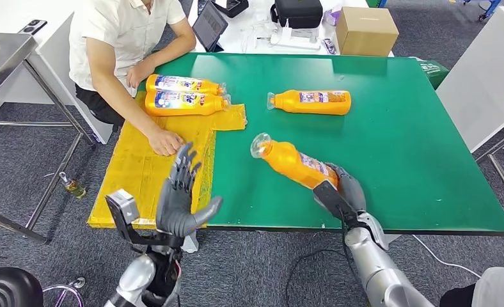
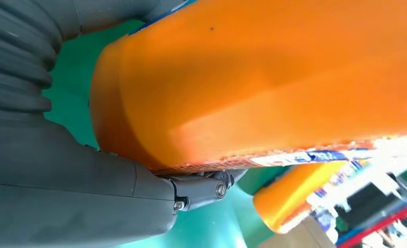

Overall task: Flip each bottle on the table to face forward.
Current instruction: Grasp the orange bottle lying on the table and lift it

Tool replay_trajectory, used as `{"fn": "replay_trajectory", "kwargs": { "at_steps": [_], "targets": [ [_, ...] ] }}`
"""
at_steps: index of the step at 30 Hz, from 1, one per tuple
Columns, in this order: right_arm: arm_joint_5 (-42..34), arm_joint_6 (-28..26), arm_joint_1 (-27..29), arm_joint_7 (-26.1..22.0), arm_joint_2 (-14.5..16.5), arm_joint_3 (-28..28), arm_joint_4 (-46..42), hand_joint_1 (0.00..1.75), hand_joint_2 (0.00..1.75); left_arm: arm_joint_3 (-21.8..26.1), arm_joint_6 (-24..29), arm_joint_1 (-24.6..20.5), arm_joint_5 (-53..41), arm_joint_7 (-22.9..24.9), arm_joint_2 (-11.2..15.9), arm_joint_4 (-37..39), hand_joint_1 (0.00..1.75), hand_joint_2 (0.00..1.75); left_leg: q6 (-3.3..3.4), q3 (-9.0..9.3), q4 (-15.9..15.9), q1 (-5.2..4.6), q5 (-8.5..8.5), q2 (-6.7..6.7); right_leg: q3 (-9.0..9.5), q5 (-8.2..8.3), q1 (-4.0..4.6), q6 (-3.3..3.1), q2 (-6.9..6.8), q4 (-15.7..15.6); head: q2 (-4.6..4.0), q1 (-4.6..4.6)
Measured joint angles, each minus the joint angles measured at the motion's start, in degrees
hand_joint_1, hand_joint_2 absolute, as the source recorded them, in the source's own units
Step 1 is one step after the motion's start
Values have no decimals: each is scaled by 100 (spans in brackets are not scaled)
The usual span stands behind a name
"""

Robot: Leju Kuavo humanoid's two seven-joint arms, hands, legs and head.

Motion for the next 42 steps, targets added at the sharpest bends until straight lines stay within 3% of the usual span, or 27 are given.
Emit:
{"fn": "replay_trajectory", "kwargs": {
  "at_steps": [8, 15, 27, 33, 42],
  "targets": [
    [-707, 322, 424, 9, 150, 409, -987, 175, 175, -109, -198, 221, 114, 103, -2, 164, 0, 175, 0, -15, 0, -1, 0, 1, -15, 1, -2, 0, 0, 0, 0, 0],
    [-737, 89, 663, 169, 294, 913, -1694, 175, 175, -196, -219, 247, 92, 127, -5, 171, 0, 175, 0, -16, -1, 1, 0, 6, -21, 1, 1, 0, 3, 1, 0, 0],
    [-596, -247, 836, 216, 686, 1973, -2110, 175, 175, -362, -117, 142, 293, 155, -167, 157, 0, 175, -1, -22, -1, 1, 1, 3, -25, 1, 0, -1, 0, 1, 0, 0],
    [-641, -345, 924, 280, 745, 2492, -2272, 175, 175, -394, 81, 68, 427, 79, -226, 153, 0, 175, -1, -26, -1, 1, 1, 6, -33, 1, 0, -1, 2, 1, 0, 2],
    [-820, -362, 967, 283, 764, 2816, -2353, 175, 175, -417, 245, 42, 566, 79, -264, 146, 0, 175, -1, -27, -1, 1, 1, 6, -33, 1, 0, -1, 2, 1, 0, 1]
  ]
}}
